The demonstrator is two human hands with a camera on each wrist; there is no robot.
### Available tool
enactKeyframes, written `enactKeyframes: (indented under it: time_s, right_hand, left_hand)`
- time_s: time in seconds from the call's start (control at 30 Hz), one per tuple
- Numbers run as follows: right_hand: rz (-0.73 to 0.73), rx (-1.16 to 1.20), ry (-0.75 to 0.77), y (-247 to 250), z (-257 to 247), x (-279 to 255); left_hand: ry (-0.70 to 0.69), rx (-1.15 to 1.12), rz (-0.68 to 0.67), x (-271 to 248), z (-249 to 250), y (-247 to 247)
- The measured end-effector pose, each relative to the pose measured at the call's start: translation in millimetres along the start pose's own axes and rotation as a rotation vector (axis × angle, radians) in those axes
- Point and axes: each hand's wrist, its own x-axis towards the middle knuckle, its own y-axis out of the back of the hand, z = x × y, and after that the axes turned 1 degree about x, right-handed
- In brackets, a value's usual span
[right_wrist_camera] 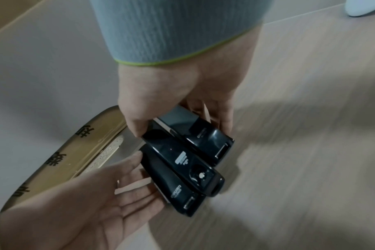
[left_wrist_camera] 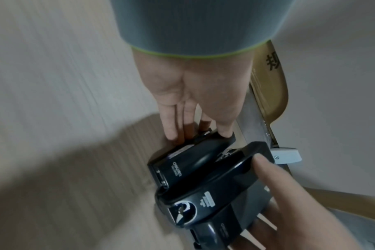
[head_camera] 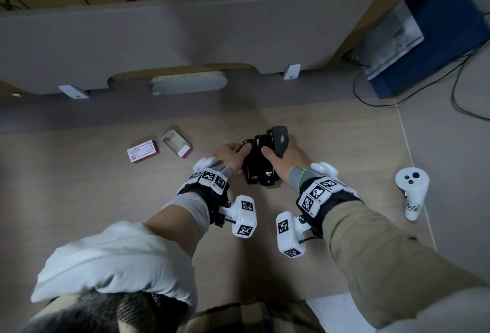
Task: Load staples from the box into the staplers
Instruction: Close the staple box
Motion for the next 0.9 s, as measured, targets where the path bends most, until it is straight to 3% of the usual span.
enactKeyframes:
  time_s: [0.17,0.3,0.4,0.53,0.6,0.67,0.73,0.9]
  right_hand:
    - [0.126,-0.028,0.023,-6,-18,-14]
    - [0.267,-0.21,0.336,-21,-53,-27]
    - [0.202,-0.291,0.47,-42,-87,-31]
    - [0.047,-0.274,0.443,-87,-131,-35]
    - [0.007,-0.277,0.404,-109,-148,-31]
    - [0.01,-0.277,0.361,-125,-158,-28]
    - [-0.004,-0.326,0.337,-143,-173,-20]
    - [0.053,-0.447,0.342,-165,-194,-4]
  left_hand:
    - [-0.03,-0.089,0.002,-7,-1,14]
    - [-0.095,-0.06,0.149,-15,-3,59]
    - [-0.131,0.062,0.29,-18,-18,107]
    - [-0.125,0.156,0.473,-13,-49,174]
    - [-0.096,0.333,0.521,-3,-67,204]
    - [-0.028,0.416,0.469,0,-79,223]
    - [0.002,0.362,0.418,7,-89,236]
    - [-0.075,0.297,0.364,20,-99,245]
